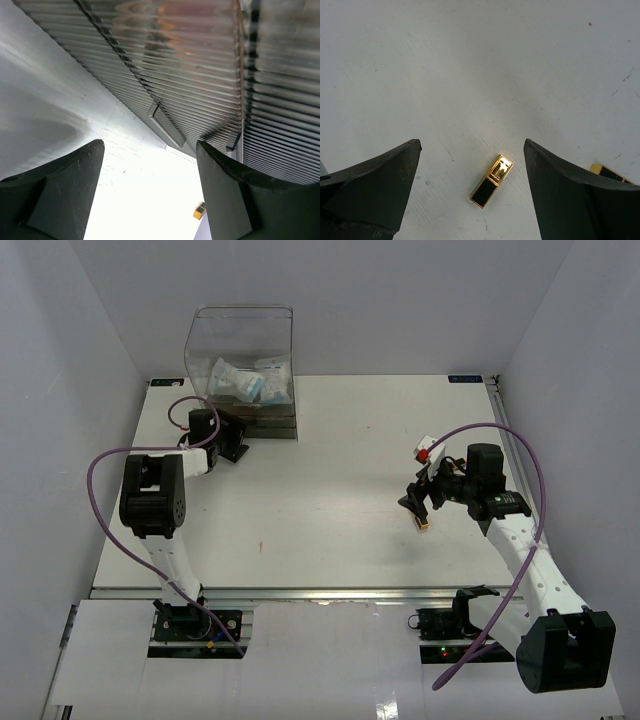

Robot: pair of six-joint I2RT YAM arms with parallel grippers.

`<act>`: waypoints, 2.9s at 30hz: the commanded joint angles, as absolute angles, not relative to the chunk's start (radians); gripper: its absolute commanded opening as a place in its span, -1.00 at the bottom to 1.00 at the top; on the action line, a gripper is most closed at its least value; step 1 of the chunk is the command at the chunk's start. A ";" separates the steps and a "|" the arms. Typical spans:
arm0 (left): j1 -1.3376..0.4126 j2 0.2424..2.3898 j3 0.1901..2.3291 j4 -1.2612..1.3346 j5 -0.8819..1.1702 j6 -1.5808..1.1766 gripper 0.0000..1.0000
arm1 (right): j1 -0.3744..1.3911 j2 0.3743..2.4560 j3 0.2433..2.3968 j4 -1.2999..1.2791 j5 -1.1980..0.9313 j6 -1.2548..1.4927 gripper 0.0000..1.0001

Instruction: Organize the makeup

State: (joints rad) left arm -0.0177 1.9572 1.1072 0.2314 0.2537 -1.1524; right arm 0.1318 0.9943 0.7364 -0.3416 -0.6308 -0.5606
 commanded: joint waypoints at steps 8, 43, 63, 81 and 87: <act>-0.012 1.838 1.006 0.408 0.313 -1.143 0.46 | 0.126 0.980 0.733 -0.325 -0.643 -0.571 0.80; 0.061 2.047 1.000 0.701 0.476 -1.196 -0.17 | 0.124 1.009 0.733 -0.328 -0.630 -0.583 0.80; 0.069 2.115 1.021 0.757 0.498 -1.263 -0.31 | 0.123 1.011 0.733 -0.330 -0.626 -0.588 0.80; 0.071 2.078 0.940 0.920 0.556 -1.295 -0.08 | 0.123 1.015 0.734 -0.330 -0.627 -0.588 0.80; 0.072 2.100 0.985 0.902 0.558 -1.292 0.05 | 0.123 1.020 0.734 -0.330 -0.626 -0.589 0.80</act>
State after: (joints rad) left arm 0.0639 2.1242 0.9321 0.8750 0.5425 -1.2990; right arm 0.1280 1.0141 0.7364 -0.3420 -0.6239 -0.5831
